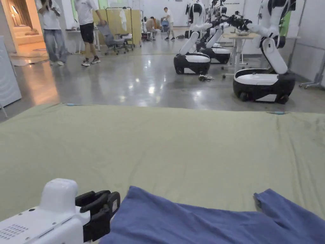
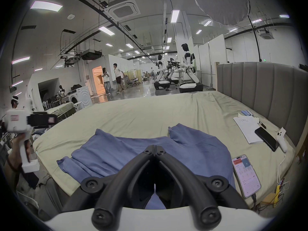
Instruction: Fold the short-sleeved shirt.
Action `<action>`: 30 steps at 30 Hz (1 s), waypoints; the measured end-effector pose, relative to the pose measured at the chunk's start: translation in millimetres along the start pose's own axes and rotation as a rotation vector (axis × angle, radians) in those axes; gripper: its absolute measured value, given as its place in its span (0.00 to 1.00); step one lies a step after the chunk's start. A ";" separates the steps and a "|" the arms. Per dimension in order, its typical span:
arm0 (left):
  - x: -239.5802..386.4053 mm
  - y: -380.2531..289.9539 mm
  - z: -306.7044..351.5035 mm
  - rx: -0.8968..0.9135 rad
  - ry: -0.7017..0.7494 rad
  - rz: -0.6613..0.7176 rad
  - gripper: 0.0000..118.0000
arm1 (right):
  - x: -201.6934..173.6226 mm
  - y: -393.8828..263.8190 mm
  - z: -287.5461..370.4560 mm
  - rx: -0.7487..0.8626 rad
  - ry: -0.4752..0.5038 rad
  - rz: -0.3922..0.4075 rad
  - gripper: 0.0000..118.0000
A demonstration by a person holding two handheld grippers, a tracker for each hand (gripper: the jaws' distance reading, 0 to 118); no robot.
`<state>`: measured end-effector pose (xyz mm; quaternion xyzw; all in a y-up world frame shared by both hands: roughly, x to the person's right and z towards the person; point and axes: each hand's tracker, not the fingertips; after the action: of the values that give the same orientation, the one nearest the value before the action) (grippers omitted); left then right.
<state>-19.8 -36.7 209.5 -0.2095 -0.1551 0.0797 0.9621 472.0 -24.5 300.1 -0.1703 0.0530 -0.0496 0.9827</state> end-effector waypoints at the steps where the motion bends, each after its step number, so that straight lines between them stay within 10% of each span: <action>1: -6.0 3.8 -17.1 -0.045 -0.016 0.022 0.55 | 2.9 -2.2 1.3 -0.005 -0.005 -0.005 0.00; 15: -68.3 12.5 -240.5 -0.500 0.144 0.127 0.57 | 69.4 -25.0 1.3 -0.090 -0.148 -0.123 0.00; 21: -58.3 -1.1 -249.4 -0.523 0.203 0.038 0.12 | 68.8 -21.6 4.2 -0.125 -0.199 -0.075 0.00; 26: -48.8 1.1 -265.7 -0.574 0.210 -0.044 0.06 | 79.9 -19.8 18.2 -0.133 -0.248 -0.151 0.00; 27: -48.2 -0.8 -266.5 -0.567 0.208 -0.040 0.06 | 83.8 -18.7 24.0 -0.128 -0.268 -0.182 0.05; 30: -49.6 1.4 -265.4 -0.564 0.200 -0.072 0.06 | 103.7 -21.1 43.2 -0.162 -0.323 -0.309 0.69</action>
<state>21.6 -146.8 -33.5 -0.4694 -0.0830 -0.0218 0.8788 578.2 -42.0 338.7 -0.2602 -0.1276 -0.1672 0.9424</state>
